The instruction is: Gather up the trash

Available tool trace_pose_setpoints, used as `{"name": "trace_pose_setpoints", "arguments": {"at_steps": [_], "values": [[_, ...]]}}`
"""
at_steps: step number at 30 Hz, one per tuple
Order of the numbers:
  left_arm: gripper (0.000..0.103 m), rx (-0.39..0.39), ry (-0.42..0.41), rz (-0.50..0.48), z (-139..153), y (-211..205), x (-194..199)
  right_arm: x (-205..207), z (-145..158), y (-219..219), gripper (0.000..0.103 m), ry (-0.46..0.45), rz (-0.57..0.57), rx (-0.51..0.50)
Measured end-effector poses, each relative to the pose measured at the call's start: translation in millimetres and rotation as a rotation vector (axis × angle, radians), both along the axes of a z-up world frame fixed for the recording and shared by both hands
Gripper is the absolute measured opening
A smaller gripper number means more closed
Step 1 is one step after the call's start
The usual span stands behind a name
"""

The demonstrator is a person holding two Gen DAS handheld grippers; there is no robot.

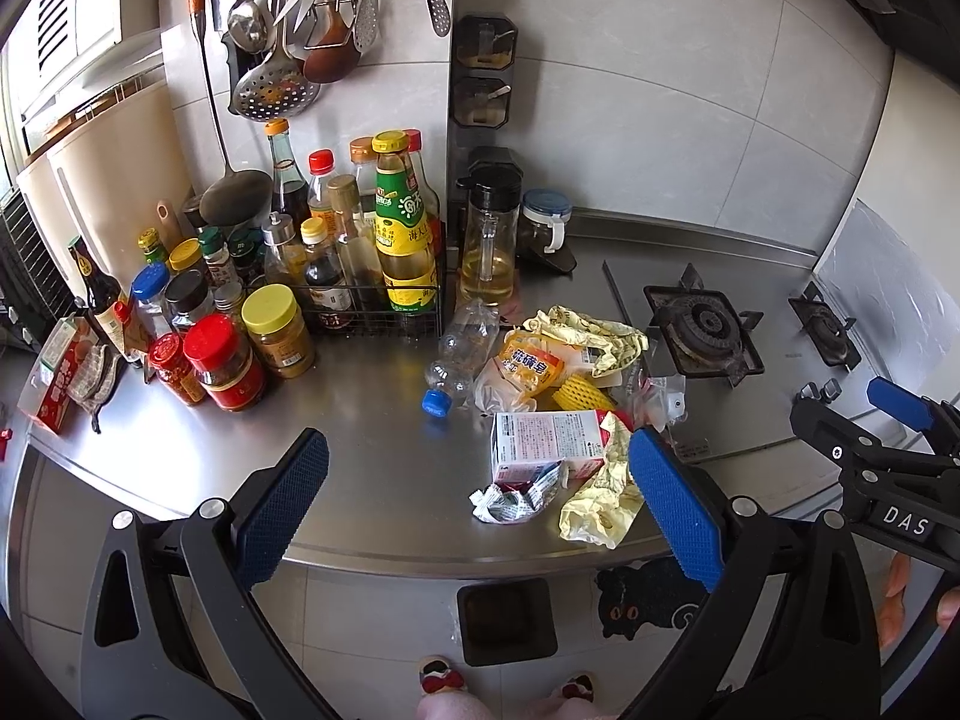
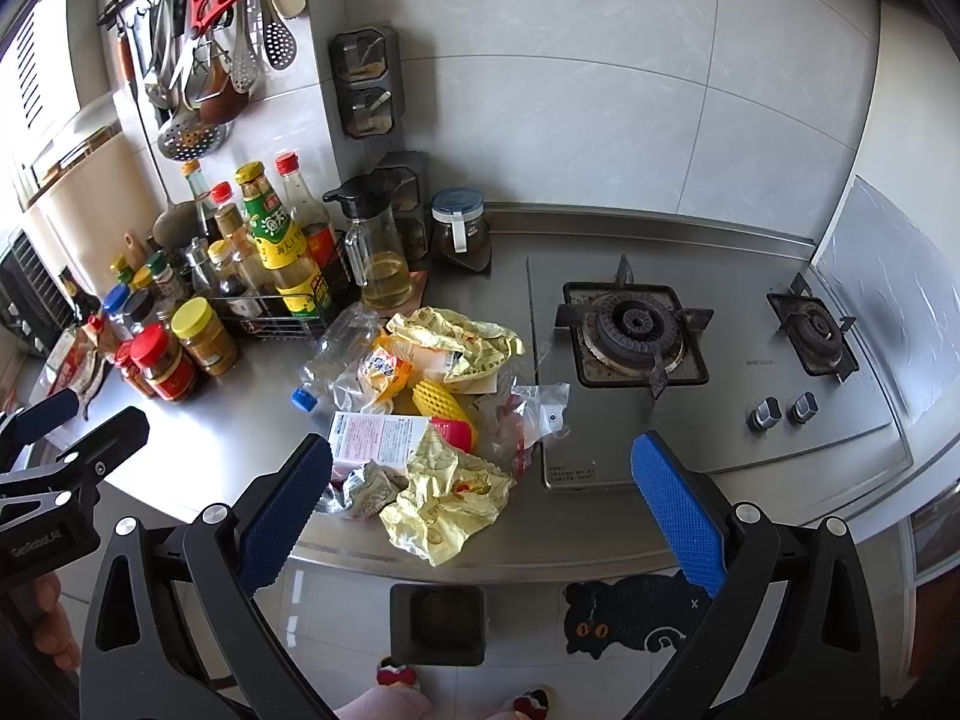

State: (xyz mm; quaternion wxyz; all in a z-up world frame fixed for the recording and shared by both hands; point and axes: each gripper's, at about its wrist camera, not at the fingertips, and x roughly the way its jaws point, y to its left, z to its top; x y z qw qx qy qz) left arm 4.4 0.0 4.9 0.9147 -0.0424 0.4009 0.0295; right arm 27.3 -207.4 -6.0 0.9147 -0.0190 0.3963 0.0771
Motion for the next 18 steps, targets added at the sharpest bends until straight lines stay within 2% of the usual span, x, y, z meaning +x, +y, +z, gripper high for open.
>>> {"name": "trace_pose_setpoints", "arguments": {"at_steps": [18], "values": [[0.095,0.000,0.002,0.002,-3.2,2.7,-0.2,1.4,-0.5,1.2,0.100,0.003,0.003,-0.003]]}}
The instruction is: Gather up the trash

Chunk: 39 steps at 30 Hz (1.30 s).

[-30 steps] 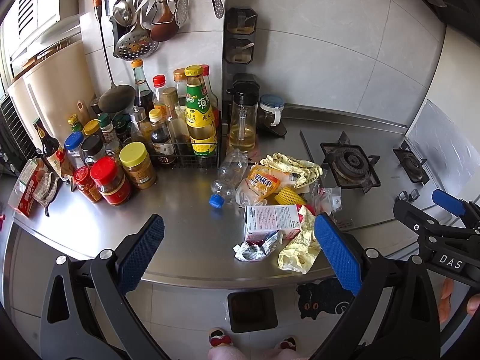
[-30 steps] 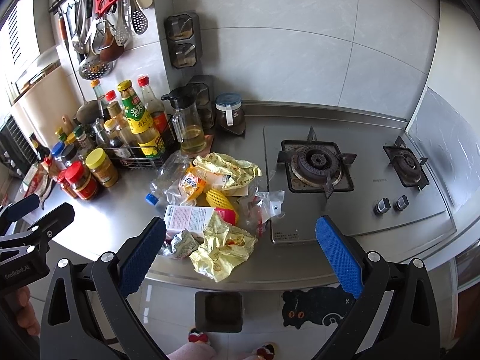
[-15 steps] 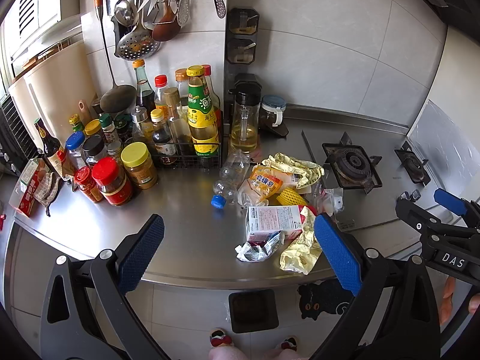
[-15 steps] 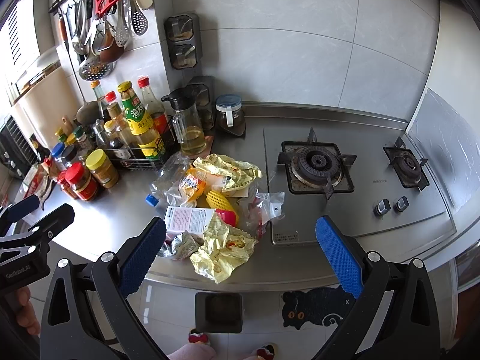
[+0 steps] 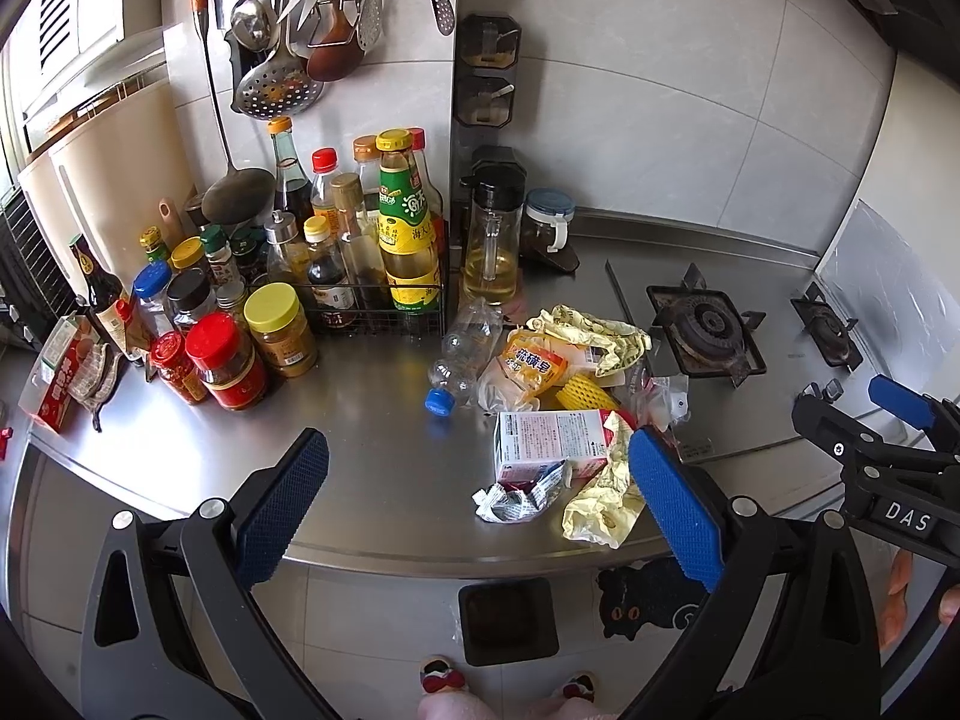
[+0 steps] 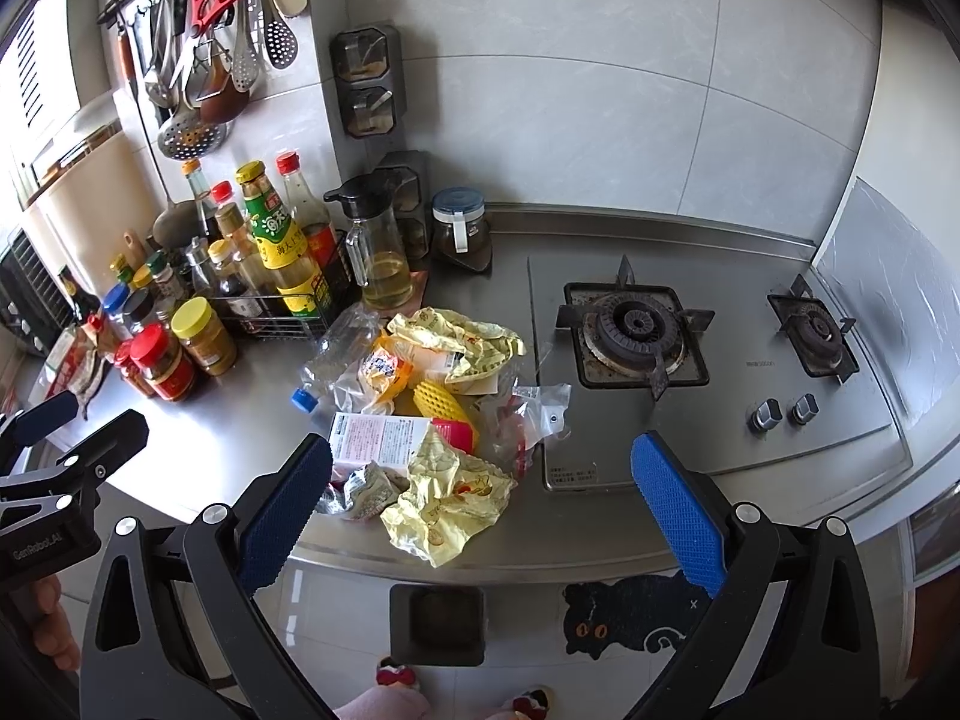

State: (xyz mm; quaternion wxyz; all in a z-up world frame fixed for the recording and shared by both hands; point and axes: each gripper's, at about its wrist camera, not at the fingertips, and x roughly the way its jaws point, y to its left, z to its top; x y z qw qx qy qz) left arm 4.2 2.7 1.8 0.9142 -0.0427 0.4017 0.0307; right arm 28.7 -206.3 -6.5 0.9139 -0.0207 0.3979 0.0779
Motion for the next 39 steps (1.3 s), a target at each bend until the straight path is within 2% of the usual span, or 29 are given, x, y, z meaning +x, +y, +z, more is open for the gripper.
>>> {"name": "trace_pose_setpoints", "arguments": {"at_steps": [15,19,23,25,28,33,39], "values": [[0.095,0.001,0.003,-0.007,-2,-1,1,1,-3,-1,0.100,0.002,-0.009,-0.001],[0.095,0.003,0.013,-0.011,-10,0,2,2,-14,-4,0.100,-0.016,-0.023,-0.044],[0.095,0.024,0.007,-0.021,-23,2,5,6,-25,-12,0.100,-0.022,-0.013,0.007],[0.095,0.031,-0.005,-0.037,-29,2,8,12,-34,-14,0.100,0.009,-0.016,0.023],[0.095,0.055,0.018,-0.067,-49,1,14,21,-53,-18,0.100,0.047,-0.035,0.016],[0.095,0.051,0.097,-0.107,-99,0,23,35,-91,-20,0.100,0.130,-0.042,0.030],[0.095,0.003,0.109,-0.195,-136,-4,28,45,-128,-4,0.100,0.181,-0.021,0.000]]}}
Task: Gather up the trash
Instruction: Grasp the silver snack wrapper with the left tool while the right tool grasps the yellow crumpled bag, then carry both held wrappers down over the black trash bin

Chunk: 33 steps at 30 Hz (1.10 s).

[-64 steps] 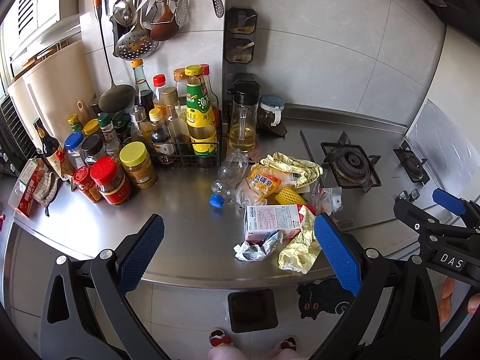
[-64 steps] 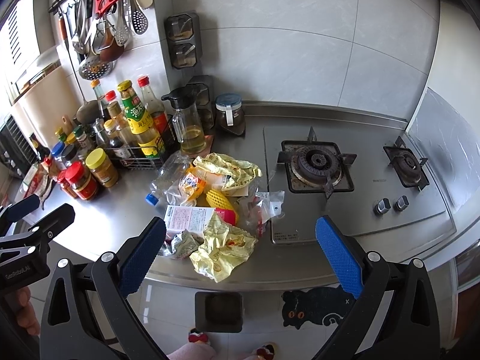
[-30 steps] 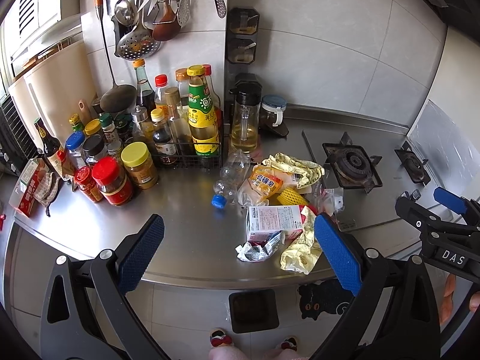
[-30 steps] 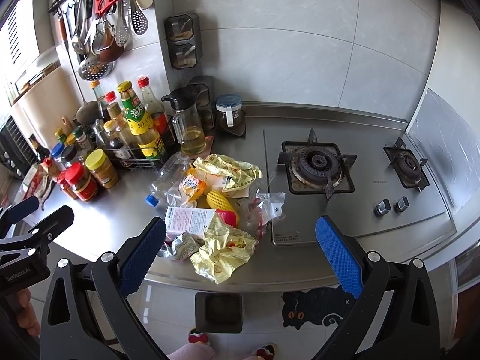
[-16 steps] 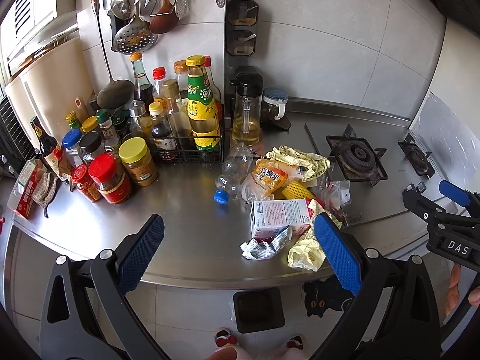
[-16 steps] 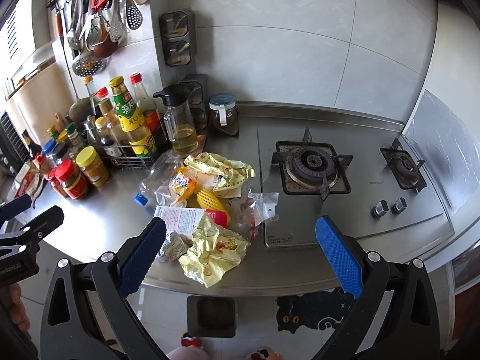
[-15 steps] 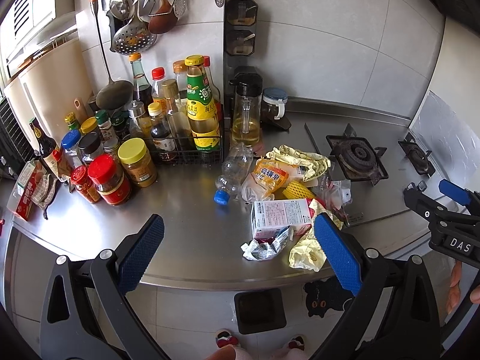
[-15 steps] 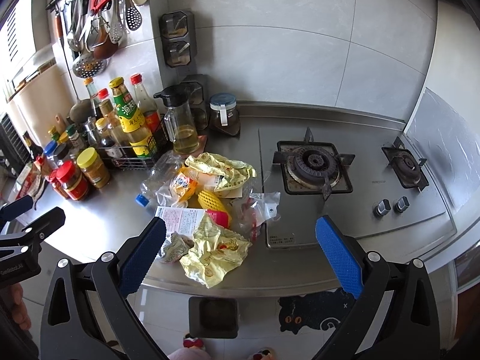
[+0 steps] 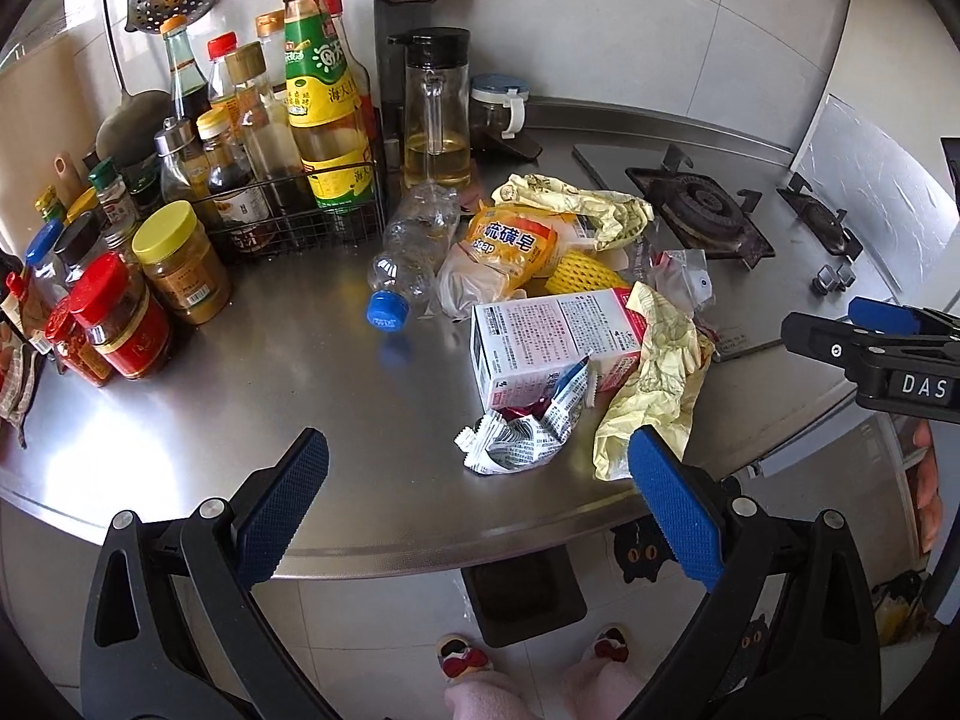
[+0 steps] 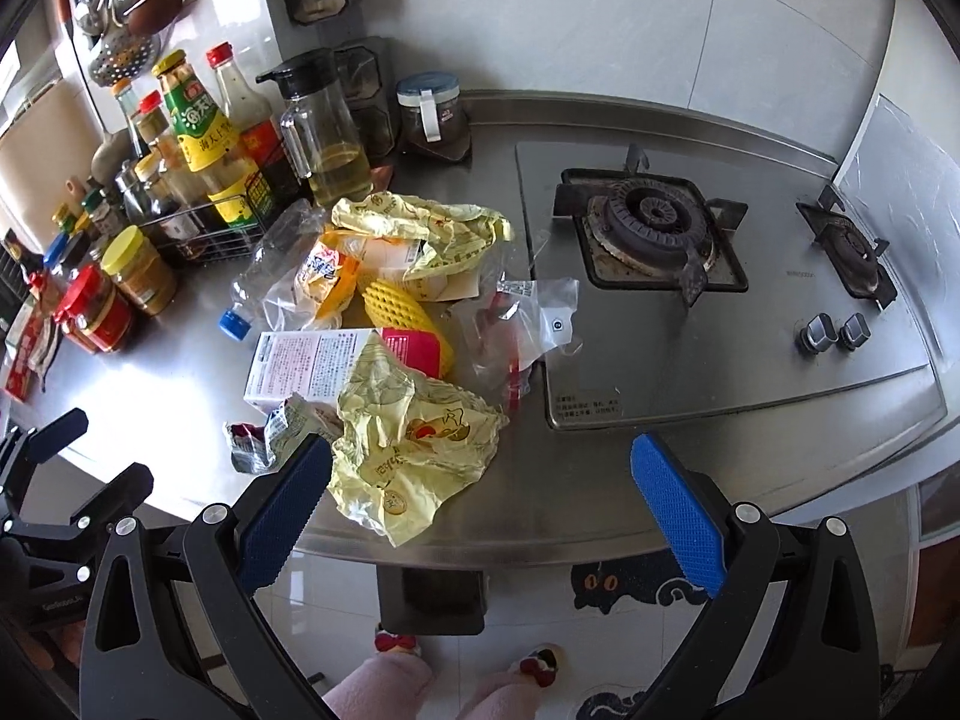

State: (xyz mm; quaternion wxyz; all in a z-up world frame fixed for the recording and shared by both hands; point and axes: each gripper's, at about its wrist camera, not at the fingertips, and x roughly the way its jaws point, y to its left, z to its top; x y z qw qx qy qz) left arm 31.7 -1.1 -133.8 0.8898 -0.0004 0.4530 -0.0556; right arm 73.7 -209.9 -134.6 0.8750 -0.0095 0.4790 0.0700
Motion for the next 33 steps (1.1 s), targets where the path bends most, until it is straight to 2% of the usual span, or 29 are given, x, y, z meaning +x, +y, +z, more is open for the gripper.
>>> {"name": "trace_pose_setpoints", "arguments": {"at_steps": [7,14,16,19,21,24,25,27,28,29,30,33], "values": [[0.090,0.006,-0.002,-0.124,-32,-11,11,18,-36,18,0.091,0.060,0.036,0.056],[0.084,-0.081,0.055,-0.208,-62,-9,32,37,-60,29,0.083,0.135,0.028,0.072],[0.083,-0.082,0.067,-0.224,-69,-10,38,41,-67,32,0.083,0.151,0.026,0.076],[0.076,-0.079,0.089,-0.240,-78,-12,47,47,-78,35,0.081,0.179,0.029,0.076],[0.059,-0.104,0.121,-0.255,-85,-12,53,48,-83,36,0.074,0.189,0.035,0.090],[0.047,-0.130,0.151,-0.270,-91,-12,55,49,-83,34,0.058,0.191,0.032,0.100],[0.045,-0.137,0.158,-0.276,-92,-12,56,48,-83,34,0.056,0.192,0.030,0.094],[0.038,-0.146,0.164,-0.289,-93,-13,54,47,-83,33,0.041,0.190,0.029,0.079],[0.035,-0.148,0.167,-0.295,-93,-15,53,45,-83,32,0.036,0.186,0.030,0.077],[0.026,-0.150,0.166,-0.299,-93,-15,52,43,-83,30,0.030,0.182,0.029,0.077],[0.024,-0.152,0.164,-0.302,-92,-16,50,41,-82,28,0.014,0.178,0.030,0.082],[0.017,-0.168,0.155,-0.320,-88,-17,43,30,-77,21,0.011,0.152,0.011,0.089]]}}
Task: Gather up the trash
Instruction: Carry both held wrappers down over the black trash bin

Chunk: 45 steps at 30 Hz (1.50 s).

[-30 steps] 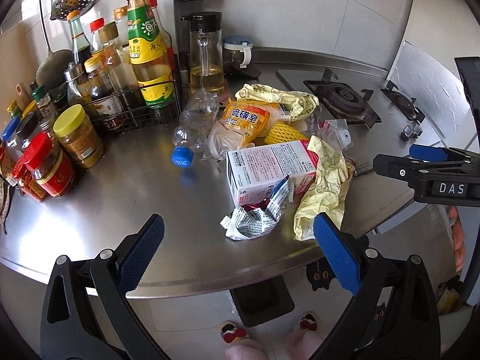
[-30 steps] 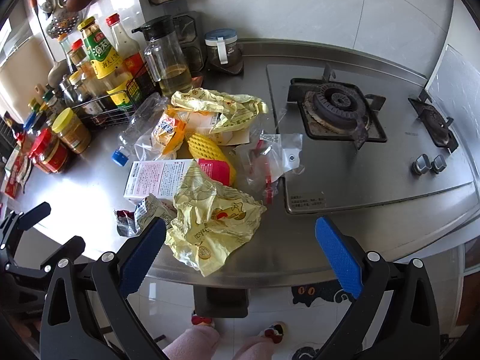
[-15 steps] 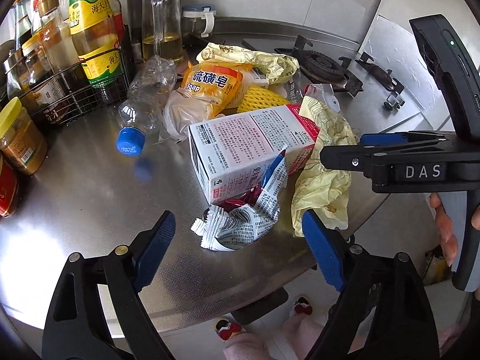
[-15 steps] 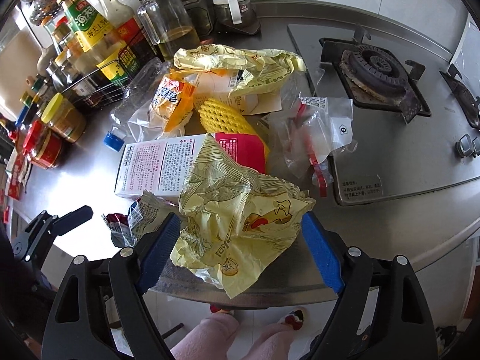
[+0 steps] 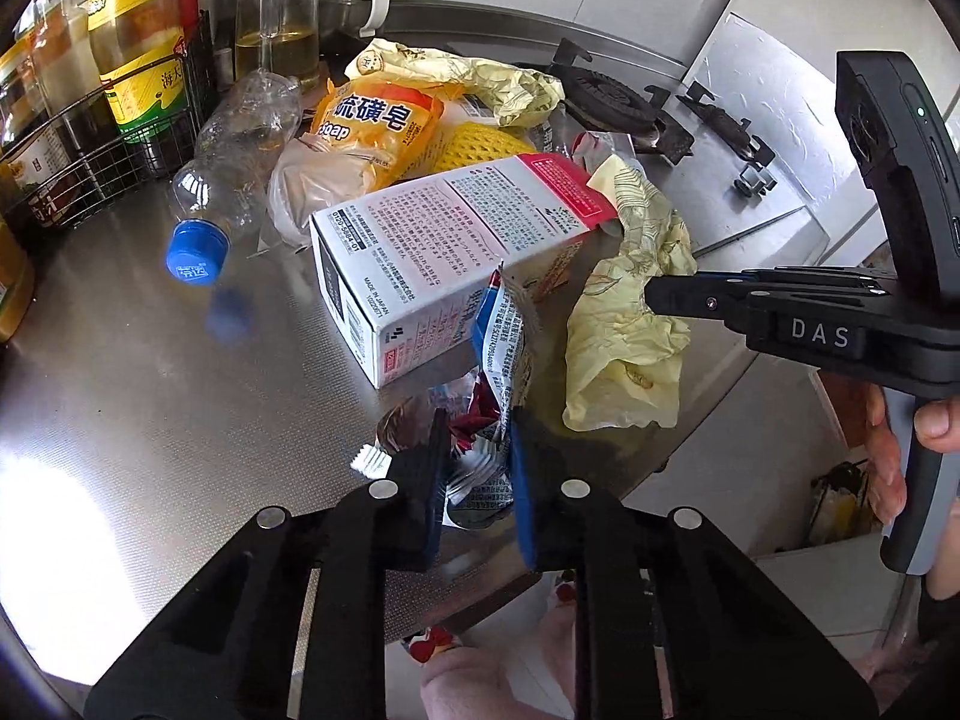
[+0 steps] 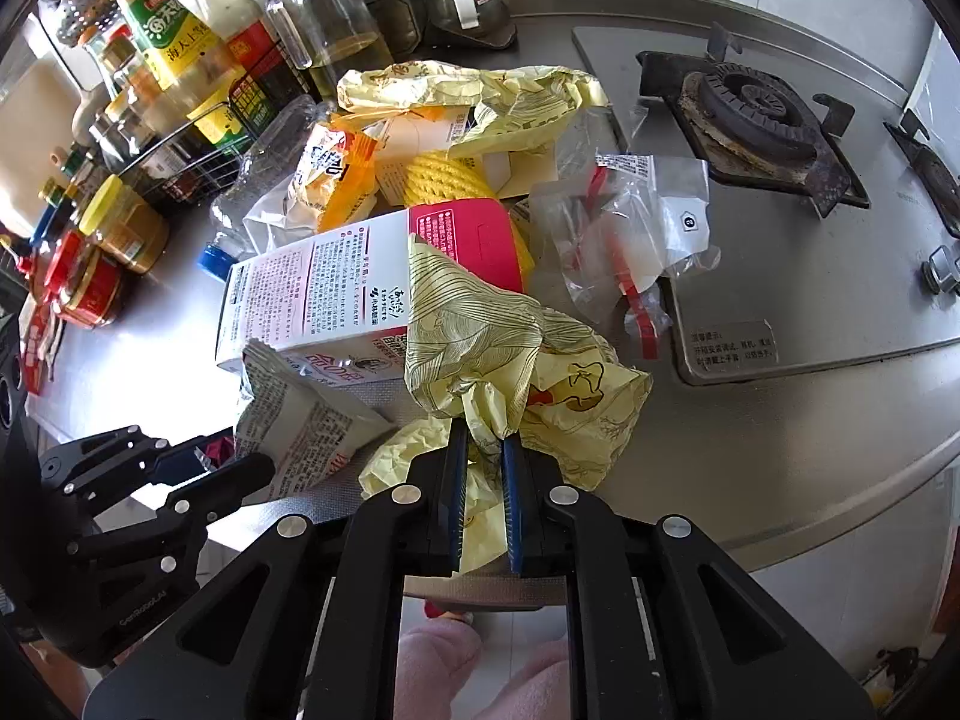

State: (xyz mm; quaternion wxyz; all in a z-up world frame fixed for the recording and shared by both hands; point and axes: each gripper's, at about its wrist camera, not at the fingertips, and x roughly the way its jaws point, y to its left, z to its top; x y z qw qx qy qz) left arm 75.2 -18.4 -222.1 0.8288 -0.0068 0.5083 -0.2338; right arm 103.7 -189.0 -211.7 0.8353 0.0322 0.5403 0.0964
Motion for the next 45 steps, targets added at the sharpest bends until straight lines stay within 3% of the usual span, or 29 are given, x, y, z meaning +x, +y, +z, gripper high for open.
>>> {"name": "trace_pose_setpoints", "arguments": {"at_steps": [7,13,18,21,25,32,43,45], "values": [[0.014,-0.013,-0.025,-0.029,18,-5,-28,-41,10,-16,0.010,-0.009,-0.027,0.088],[0.014,-0.013,-0.024,0.026,20,-7,-71,-91,-4,-10,0.010,0.045,0.082,0.102],[0.014,-0.039,0.030,0.109,1,-4,-119,-127,-34,-9,0.010,0.117,0.155,0.089],[0.014,-0.031,0.093,0.150,-30,-6,-141,-136,-66,-11,0.010,0.176,0.164,0.100],[0.014,-0.016,0.191,0.211,-92,-9,-155,-137,-123,-11,0.010,0.248,0.145,0.104],[0.014,0.001,0.280,0.298,-199,-17,-150,-121,-224,-11,0.011,0.266,0.072,0.142],[0.015,0.018,0.362,0.352,-304,-23,-132,-94,-329,-4,0.013,0.396,-0.027,0.154],[0.020,0.011,0.380,0.349,-317,-20,-130,-89,-340,-3,0.014,0.412,-0.044,0.167]]}}
